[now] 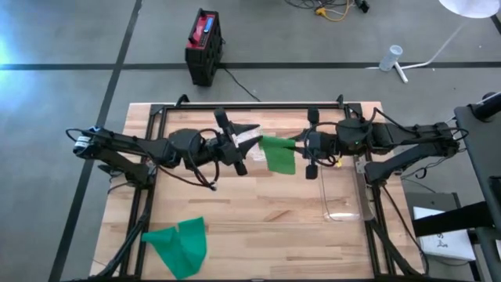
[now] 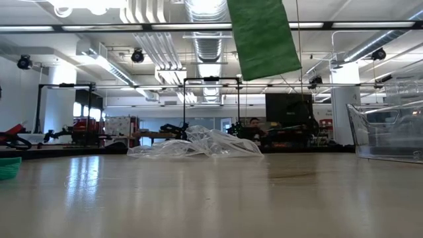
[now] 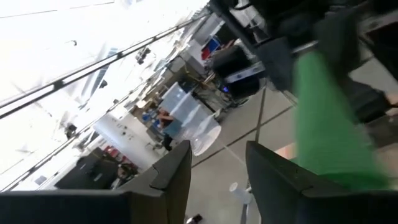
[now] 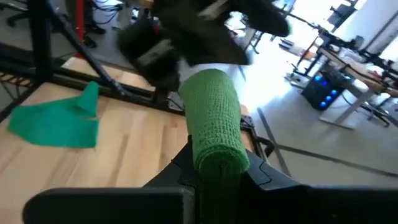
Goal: Roll bandage
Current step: Roll the green bandage
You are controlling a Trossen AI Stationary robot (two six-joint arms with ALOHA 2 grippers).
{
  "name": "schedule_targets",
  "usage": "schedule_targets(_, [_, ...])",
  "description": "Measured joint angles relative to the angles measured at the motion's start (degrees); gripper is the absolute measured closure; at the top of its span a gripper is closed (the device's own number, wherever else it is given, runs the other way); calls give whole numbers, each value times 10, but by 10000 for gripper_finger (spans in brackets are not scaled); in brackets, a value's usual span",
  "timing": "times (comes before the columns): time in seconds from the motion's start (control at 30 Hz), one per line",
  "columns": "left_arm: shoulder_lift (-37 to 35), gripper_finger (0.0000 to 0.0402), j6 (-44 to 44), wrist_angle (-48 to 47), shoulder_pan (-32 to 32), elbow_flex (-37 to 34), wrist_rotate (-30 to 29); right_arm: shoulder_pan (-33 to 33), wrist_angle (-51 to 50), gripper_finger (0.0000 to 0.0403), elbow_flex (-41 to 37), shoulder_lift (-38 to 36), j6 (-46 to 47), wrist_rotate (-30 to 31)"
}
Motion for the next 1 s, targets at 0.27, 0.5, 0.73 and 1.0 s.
schedule_targets(0.27, [-4,249,3,-7,-13,0,2,0,11,364,0,-5,21,52])
schedule_targets(0.5, [-10,245,-4,-56,-39,0,32,0,12,364,13,-14,31,84])
schedule_targets(0.73, [5,272,16,-47,-35,0,31,0,13,364,15,-12,43,80])
schedule_targets(1.0, [10,303,77,3,-32,0,31,0,12,364,14,-8,44,71])
